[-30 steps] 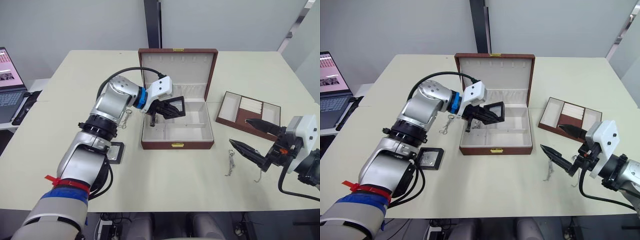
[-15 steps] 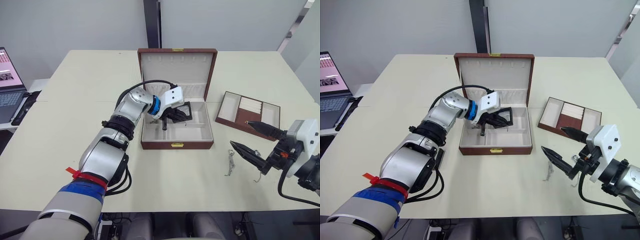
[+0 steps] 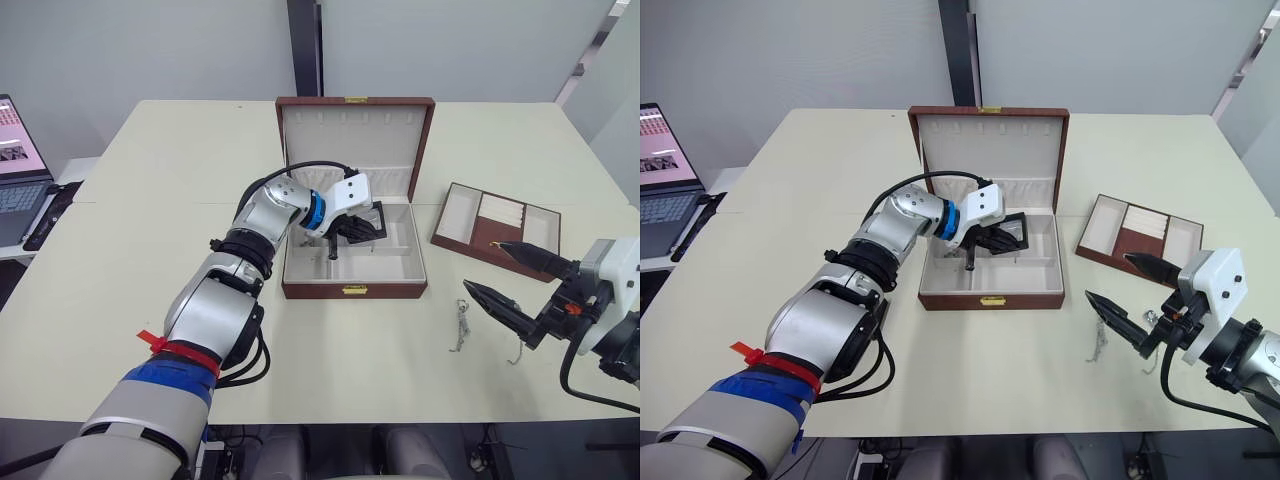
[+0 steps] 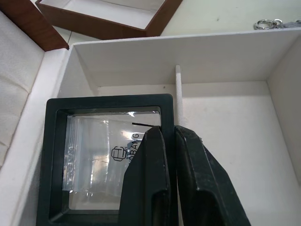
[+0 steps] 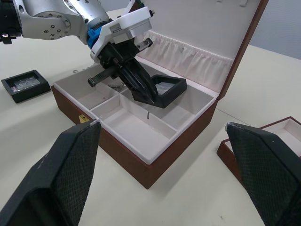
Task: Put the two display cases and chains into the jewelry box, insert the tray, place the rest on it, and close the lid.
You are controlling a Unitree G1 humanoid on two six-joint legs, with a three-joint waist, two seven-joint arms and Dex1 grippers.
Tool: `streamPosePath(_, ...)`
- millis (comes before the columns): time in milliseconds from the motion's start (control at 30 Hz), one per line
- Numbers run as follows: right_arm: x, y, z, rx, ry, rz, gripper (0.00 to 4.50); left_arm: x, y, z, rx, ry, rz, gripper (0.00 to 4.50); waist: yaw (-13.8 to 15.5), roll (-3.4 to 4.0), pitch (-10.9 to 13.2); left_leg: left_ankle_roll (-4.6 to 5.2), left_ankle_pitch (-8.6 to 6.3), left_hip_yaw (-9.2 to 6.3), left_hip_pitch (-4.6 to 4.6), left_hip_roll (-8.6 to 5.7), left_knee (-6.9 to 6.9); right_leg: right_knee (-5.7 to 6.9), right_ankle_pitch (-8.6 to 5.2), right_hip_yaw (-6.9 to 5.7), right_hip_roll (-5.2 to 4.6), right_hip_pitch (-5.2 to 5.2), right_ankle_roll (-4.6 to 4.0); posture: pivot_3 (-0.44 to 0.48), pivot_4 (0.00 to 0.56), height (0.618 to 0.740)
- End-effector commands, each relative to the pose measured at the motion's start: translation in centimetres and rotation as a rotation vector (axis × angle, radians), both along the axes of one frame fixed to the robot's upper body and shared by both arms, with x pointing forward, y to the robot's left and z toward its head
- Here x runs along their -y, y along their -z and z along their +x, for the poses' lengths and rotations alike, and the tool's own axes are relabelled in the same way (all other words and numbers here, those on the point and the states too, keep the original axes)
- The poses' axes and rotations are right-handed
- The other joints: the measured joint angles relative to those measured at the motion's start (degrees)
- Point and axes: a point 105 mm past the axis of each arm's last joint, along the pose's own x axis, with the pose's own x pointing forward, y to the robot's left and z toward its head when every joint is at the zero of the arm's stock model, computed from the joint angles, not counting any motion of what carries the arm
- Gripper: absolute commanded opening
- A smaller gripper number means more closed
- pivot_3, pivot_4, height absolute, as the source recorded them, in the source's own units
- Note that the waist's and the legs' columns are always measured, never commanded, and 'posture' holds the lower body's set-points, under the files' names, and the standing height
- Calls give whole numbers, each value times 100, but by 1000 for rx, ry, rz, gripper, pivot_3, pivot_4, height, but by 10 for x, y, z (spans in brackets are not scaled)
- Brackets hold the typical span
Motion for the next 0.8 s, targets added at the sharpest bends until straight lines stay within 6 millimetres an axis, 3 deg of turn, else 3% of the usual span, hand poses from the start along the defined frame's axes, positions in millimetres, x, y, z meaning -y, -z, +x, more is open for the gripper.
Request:
streamPosePath(33,-2,-10,-3,54,-11,-18,4500,3,-15,2,45,10,-14,666,1,0,0,0,0,0,0,0,0,0,0,0,0,0,0,0,150,740)
streamPosePath(467,1,-9,0,48,-12,-22,4500,1,-23,2,30,16,-55,4480,1,0,0,0,0,0,0,0,0,0,0,0,0,0,0,0,150,740)
streamPosePath(667,15,-2,4,15,4,-20,4500,-10,-46,-3,-14,32,-185,4480,-4,0,0,0,0,2,1,0,0,1,0,0,1,0,0,0,150,740)
streamPosePath(800,36,5,8,-23,36,-14,4500,-38,-66,-22,-88,80,-295,4480,-22,3,-2,-1,1,1,1,8,-1,2,0,0,2,-1,0,0,150,740)
